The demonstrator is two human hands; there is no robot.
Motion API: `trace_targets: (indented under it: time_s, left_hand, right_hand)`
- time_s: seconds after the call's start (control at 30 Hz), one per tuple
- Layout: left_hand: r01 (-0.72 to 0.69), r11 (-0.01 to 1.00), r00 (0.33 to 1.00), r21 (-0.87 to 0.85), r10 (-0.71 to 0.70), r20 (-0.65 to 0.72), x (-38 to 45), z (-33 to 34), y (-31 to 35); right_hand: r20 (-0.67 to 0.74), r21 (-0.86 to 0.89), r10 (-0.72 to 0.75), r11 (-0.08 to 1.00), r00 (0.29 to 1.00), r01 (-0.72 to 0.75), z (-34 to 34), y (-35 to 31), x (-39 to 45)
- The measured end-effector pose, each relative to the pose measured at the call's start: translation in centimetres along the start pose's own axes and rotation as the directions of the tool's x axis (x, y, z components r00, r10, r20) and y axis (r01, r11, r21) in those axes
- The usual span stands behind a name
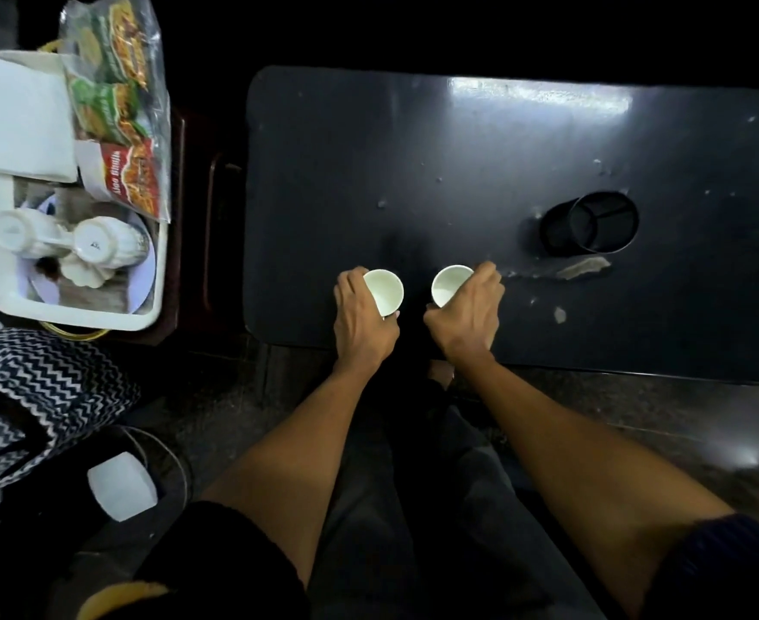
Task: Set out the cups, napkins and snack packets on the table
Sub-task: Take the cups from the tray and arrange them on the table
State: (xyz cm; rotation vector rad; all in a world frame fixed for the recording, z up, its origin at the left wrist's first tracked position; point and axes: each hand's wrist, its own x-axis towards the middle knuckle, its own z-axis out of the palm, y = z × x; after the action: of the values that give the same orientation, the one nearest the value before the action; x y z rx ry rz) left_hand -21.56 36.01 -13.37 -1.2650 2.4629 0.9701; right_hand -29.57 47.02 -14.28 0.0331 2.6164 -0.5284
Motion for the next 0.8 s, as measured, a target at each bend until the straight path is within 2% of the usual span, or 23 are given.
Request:
trace_targets:
  time_s: [0.2,0.37,0.53,0.63,0.8]
  left_hand:
    - [-0.047,0.998,0.998,0.033,0.047,0.030,1.4,0.0,0.2]
    - [-0.060,0.998,0.997,-0.004,0.060,0.056,2.2,-0.3,0.4]
    - [-0.078,0.991,0.990,-0.113,0.090,0.107,1.9,-0.9,0.0]
    - [-0.144,0.984,0.982,-0.108,0.155,0.105,1.8,-1.3,-0.7]
    - [-0.150,0.983,0.982,-0.109,0.161,0.100,2.1,-1.5,-1.0]
  right_hand:
    - [0.016,0.032,0.013,0.999,1.000,-0.014,0.4,0.3,0.4]
    - [0.110,0.105,-0.022,0.994,0.994,0.011,-0.5,0.5,0.9]
    - [0.177,0.204,-0.195,0.966,0.965,0.158,-2.5,2.4,0.6]
    - [0.226,0.157,-0.299,0.950,0.927,0.269,-3.8,3.7,0.5]
    - [0.227,0.107,-0.308,0.951,0.924,0.291,-4.5,3.9,1.1]
